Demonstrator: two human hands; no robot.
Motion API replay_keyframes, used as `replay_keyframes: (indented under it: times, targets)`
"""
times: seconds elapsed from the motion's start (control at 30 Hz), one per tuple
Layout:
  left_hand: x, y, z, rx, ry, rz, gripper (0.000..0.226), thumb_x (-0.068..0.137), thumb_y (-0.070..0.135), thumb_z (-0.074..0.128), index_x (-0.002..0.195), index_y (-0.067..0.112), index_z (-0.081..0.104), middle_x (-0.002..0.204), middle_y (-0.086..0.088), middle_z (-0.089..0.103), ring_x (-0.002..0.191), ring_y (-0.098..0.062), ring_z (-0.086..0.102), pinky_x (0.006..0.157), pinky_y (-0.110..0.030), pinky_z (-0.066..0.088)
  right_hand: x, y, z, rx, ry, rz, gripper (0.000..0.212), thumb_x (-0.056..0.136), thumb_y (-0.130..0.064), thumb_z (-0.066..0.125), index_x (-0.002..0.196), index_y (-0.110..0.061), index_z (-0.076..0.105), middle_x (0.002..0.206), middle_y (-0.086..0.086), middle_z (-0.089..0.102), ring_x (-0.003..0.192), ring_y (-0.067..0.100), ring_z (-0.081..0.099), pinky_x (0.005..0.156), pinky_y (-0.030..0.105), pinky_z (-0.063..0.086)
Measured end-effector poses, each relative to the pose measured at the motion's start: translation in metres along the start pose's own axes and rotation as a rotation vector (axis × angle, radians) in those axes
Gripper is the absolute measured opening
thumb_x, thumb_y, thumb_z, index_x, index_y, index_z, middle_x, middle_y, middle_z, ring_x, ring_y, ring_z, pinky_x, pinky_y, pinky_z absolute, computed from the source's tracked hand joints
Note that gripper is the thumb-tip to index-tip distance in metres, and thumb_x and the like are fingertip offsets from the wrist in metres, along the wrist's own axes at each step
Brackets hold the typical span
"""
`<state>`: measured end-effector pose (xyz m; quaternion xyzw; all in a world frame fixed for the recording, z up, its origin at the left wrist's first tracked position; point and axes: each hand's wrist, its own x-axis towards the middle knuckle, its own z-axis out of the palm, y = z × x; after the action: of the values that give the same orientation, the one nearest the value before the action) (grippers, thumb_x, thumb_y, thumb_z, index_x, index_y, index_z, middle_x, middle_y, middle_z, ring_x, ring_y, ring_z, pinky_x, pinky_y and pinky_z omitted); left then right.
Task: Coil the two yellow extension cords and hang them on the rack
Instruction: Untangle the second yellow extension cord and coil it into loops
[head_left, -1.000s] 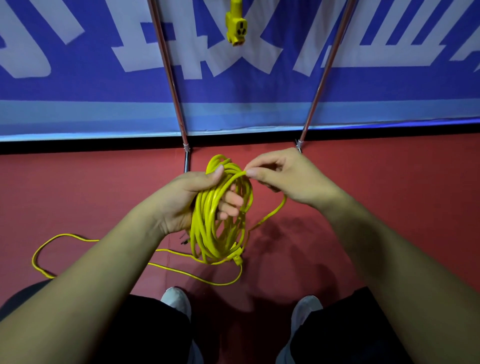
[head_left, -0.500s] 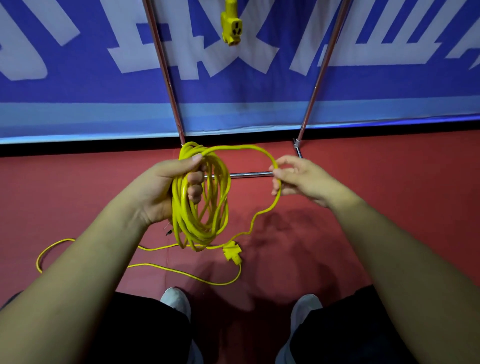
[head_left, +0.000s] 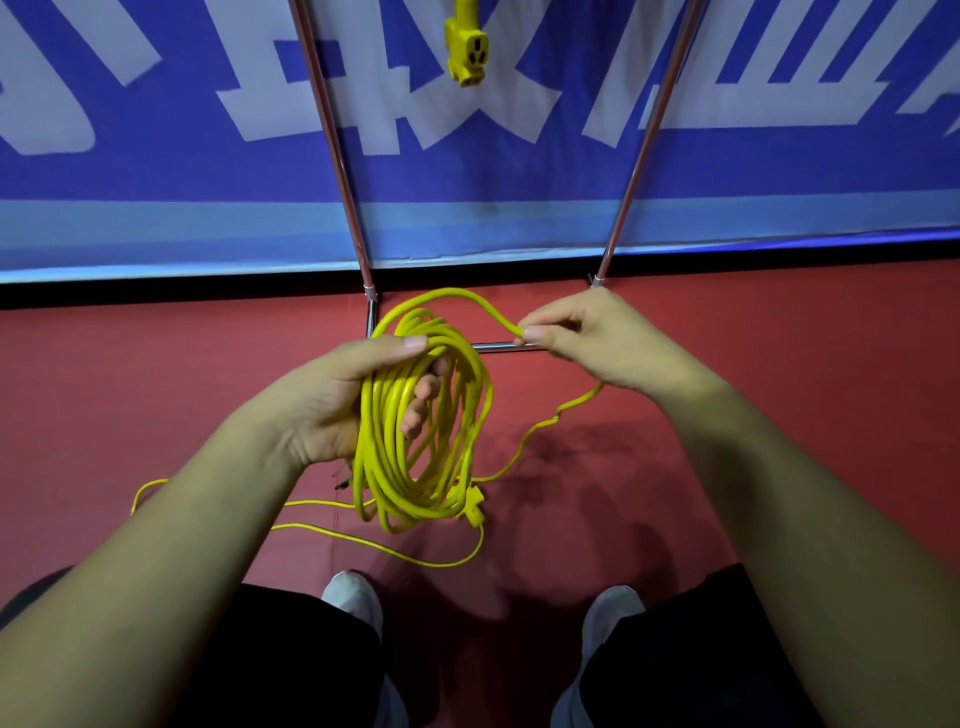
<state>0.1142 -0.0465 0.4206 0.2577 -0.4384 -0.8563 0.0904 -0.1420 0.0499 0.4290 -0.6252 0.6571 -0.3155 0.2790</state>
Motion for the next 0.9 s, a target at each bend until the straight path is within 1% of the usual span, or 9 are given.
replay_keyframes:
  times: [0.1, 0.2, 0.27, 0.37, 0.5, 0.67, 0.73, 0.8, 0.9]
  targets:
    - [0.000, -0.002, 0.004, 0.043, 0.042, -0.009, 0.038, 0.069, 0.025, 0.081, 0.091, 0.007, 0.055, 0.058, 0.001, 0.046, 0.042, -0.012, 0.047, 0.043, -0.022, 0.040, -0.001, 0.020, -0.014, -0.120, 0.065, 0.058, 0.014, 0.093, -0.011, 0.061, 0.091, -0.013, 0.074, 0.061, -0.013, 0.061, 0.060, 0.001, 0.053, 0.064, 0.021, 0.039]
    - [0.002, -0.006, 0.006, 0.042, 0.107, -0.002, 0.021, 0.086, 0.022, 0.058, 0.097, 0.006, 0.053, 0.057, 0.002, 0.052, 0.042, -0.011, 0.052, 0.043, -0.022, 0.043, -0.002, 0.030, -0.017, -0.144, 0.058, 0.038, 0.013, 0.092, -0.007, 0.061, 0.094, -0.010, 0.074, 0.078, -0.008, 0.062, 0.072, 0.005, 0.055, 0.072, 0.020, 0.040]
    - [0.002, -0.009, 0.006, 0.082, 0.137, -0.009, 0.032, 0.082, 0.028, 0.066, 0.102, 0.007, 0.053, 0.059, 0.004, 0.057, 0.044, -0.009, 0.056, 0.044, -0.021, 0.045, 0.001, 0.023, -0.008, -0.141, 0.019, -0.015, 0.013, 0.092, -0.008, 0.062, 0.097, -0.009, 0.074, 0.081, -0.014, 0.062, 0.075, -0.001, 0.056, 0.075, 0.015, 0.041]
    - [0.000, -0.012, 0.016, 0.118, 0.059, -0.042, 0.043, 0.064, 0.029, 0.081, 0.090, 0.007, 0.054, 0.055, 0.002, 0.050, 0.039, -0.010, 0.050, 0.041, -0.021, 0.040, 0.007, 0.013, 0.009, -0.108, 0.036, -0.075, 0.013, 0.092, -0.013, 0.062, 0.097, -0.012, 0.073, 0.082, -0.017, 0.064, 0.079, -0.003, 0.059, 0.079, 0.021, 0.045]
    - [-0.002, -0.015, 0.028, 0.149, 0.068, -0.021, 0.024, 0.071, 0.027, 0.064, 0.083, 0.008, 0.054, 0.050, 0.006, 0.054, 0.037, -0.005, 0.052, 0.040, -0.017, 0.041, 0.010, 0.002, 0.019, 0.030, 0.161, -0.100, 0.011, 0.093, -0.015, 0.061, 0.094, -0.015, 0.072, 0.080, -0.016, 0.065, 0.077, 0.000, 0.057, 0.078, 0.024, 0.046]
    - [-0.002, -0.017, 0.027, 0.159, 0.026, -0.030, 0.025, 0.072, 0.020, 0.068, 0.086, 0.007, 0.053, 0.052, 0.004, 0.054, 0.037, -0.007, 0.052, 0.041, -0.018, 0.042, 0.011, -0.008, 0.028, 0.133, 0.124, -0.131, 0.011, 0.093, -0.012, 0.061, 0.097, -0.012, 0.072, 0.086, -0.017, 0.066, 0.080, -0.007, 0.057, 0.080, 0.017, 0.046]
    - [-0.001, -0.015, 0.029, 0.056, -0.069, -0.051, 0.027, 0.067, 0.017, 0.071, 0.079, 0.011, 0.048, 0.049, 0.004, 0.043, 0.033, -0.009, 0.042, 0.040, -0.019, 0.035, 0.011, -0.008, 0.031, 0.155, 0.126, -0.152, 0.011, 0.093, -0.011, 0.061, 0.097, -0.011, 0.071, 0.086, -0.012, 0.066, 0.081, -0.003, 0.057, 0.080, 0.020, 0.046]
    - [-0.001, -0.009, 0.028, -0.050, -0.121, -0.064, 0.041, 0.062, 0.017, 0.076, 0.075, 0.016, 0.037, 0.045, 0.007, 0.037, 0.031, -0.006, 0.036, 0.038, -0.020, 0.034, 0.011, -0.003, 0.029, 0.185, 0.117, -0.152, 0.009, 0.091, -0.014, 0.062, 0.097, -0.013, 0.070, 0.087, -0.003, 0.068, 0.082, 0.005, 0.058, 0.080, 0.028, 0.048]
    - [-0.003, 0.001, 0.021, -0.160, -0.166, 0.003, 0.056, 0.068, 0.019, 0.078, 0.071, 0.022, 0.022, 0.041, 0.010, 0.033, 0.029, -0.004, 0.035, 0.036, -0.020, 0.033, 0.013, 0.021, 0.025, 0.095, 0.029, -0.089, 0.009, 0.087, -0.014, 0.067, 0.092, -0.019, 0.071, 0.087, 0.003, 0.071, 0.085, 0.016, 0.065, 0.079, 0.033, 0.049]
